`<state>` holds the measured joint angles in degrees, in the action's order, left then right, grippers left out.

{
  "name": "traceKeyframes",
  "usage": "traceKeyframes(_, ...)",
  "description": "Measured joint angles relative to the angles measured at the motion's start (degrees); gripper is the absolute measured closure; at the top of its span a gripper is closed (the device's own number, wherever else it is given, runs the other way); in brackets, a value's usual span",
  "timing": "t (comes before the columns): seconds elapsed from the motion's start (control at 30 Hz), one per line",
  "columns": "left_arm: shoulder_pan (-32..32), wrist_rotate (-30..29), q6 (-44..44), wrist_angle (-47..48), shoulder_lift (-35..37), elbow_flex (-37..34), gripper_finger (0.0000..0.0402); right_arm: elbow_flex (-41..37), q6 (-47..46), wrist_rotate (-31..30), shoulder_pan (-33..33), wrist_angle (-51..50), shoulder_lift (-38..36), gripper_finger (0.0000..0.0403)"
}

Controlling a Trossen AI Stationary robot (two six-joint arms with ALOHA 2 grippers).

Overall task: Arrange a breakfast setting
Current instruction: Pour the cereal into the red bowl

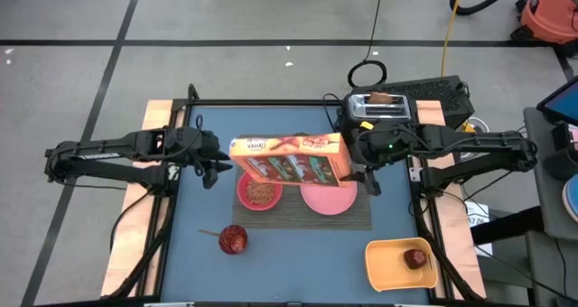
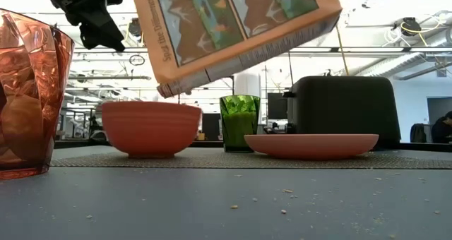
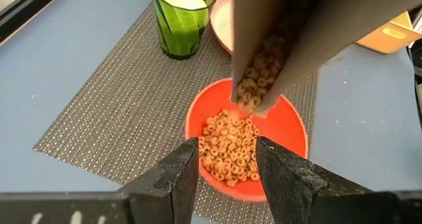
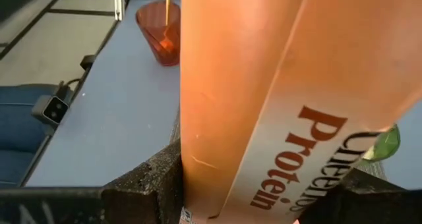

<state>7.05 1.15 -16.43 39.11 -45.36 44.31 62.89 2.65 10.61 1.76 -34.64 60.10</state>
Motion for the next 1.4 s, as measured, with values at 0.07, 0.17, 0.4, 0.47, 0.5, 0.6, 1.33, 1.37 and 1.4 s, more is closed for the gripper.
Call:
traceKeyframes(0.07,0.0,0.0,0.1,0.0,0.0,0.0,0.0245,0.0,-0.1,0.0,0.0,-0.5,0.1,0.0195)
traceKeyframes(0.17,0.0,0.0,0.2,0.0,0.0,0.0,0.0245,-0.1,-0.3,0.0,0.0,-0.5,0.2,0.0195)
traceKeyframes(0.4,0.0,0.0,0.3,0.1,0.0,0.0,0.0245,-0.1,-1.0,0.0,0.0,-1.5,0.2,0.0195)
traceKeyframes(0.47,0.0,0.0,0.7,0.1,0.0,0.0,0.0245,-0.1,-1.1,0.0,0.0,-0.6,0.2,0.0195)
traceKeyframes(0.5,0.0,0.0,0.7,0.1,0.0,0.0,0.0245,-0.1,-0.8,0.0,0.0,0.6,0.0,0.0195)
traceKeyframes(0.6,0.0,0.0,0.6,0.1,0.0,0.0,0.0245,0.0,-0.2,0.1,0.0,1.8,-0.4,0.0195)
traceKeyframes(1.33,0.0,0.0,0.8,0.1,0.0,0.0,0.0245,0.0,-1.8,0.1,0.0,-1.1,-1.4,0.0195)
traceKeyframes(1.37,0.0,0.0,0.9,0.1,0.0,0.0,0.0245,-0.1,-2.2,0.1,0.0,-2.1,-1.2,0.0195)
traceKeyframes(1.4,0.0,0.0,0.9,0.1,0.0,0.0,0.0245,-0.1,-2.5,0.1,0.0,-2.5,-1.0,0.0195)
